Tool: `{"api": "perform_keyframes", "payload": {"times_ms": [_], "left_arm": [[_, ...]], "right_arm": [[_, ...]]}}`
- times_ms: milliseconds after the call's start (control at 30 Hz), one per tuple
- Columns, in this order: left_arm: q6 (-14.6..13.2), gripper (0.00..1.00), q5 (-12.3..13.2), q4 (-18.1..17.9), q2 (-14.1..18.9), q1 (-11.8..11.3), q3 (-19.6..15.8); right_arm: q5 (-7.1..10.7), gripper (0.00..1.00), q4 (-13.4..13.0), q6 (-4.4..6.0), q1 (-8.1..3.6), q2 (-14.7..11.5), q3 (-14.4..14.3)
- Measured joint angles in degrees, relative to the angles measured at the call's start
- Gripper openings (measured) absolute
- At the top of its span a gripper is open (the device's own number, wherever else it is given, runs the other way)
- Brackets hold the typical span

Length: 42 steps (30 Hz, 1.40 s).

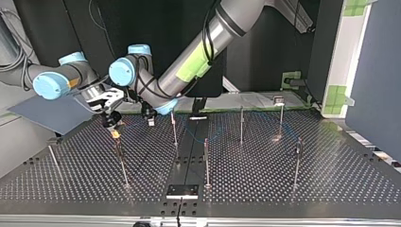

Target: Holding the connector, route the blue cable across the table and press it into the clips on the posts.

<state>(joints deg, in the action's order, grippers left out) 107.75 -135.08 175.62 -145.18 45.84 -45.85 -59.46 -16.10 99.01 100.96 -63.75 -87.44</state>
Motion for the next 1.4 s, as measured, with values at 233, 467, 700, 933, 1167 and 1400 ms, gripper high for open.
{"api": "perform_keyframes", "payload": {"times_ms": [233, 467, 700, 933, 1167, 1400], "left_arm": [[-0.54, 0.0, -0.42, 0.24, 2.68, -0.19, 0.0], [-0.75, 0.0, -0.71, 0.67, 3.54, 0.1, 0.0], [-1.79, 0.0, -0.83, 0.57, 5.33, 0.5, 0.0], [-2.18, 0.0, -0.96, 0.55, 6.54, 0.82, 0.0], [-2.27, 0.0, -2.88, 0.63, 7.88, 1.24, 0.0], [-3.09, 0.0, -4.29, 0.11, 8.46, 1.17, 0.0]], "right_arm": [[0.04, 0.0, 0.01, 0.34, -0.02, -1.93, 0.09], [0.04, 0.0, -0.08, 0.97, -0.01, -4.65, 0.21], [0.04, 0.0, -0.1, 1.3, -0.02, -6.68, 0.46], [0.09, 0.0, -0.14, 1.7, -0.03, -7.85, 0.8], [0.28, 0.0, -0.03, 2.01, -0.12, -8.0, 1.96], [0.3, 0.0, 0.12, 2.08, -0.12, -8.14, 3.03]]}}
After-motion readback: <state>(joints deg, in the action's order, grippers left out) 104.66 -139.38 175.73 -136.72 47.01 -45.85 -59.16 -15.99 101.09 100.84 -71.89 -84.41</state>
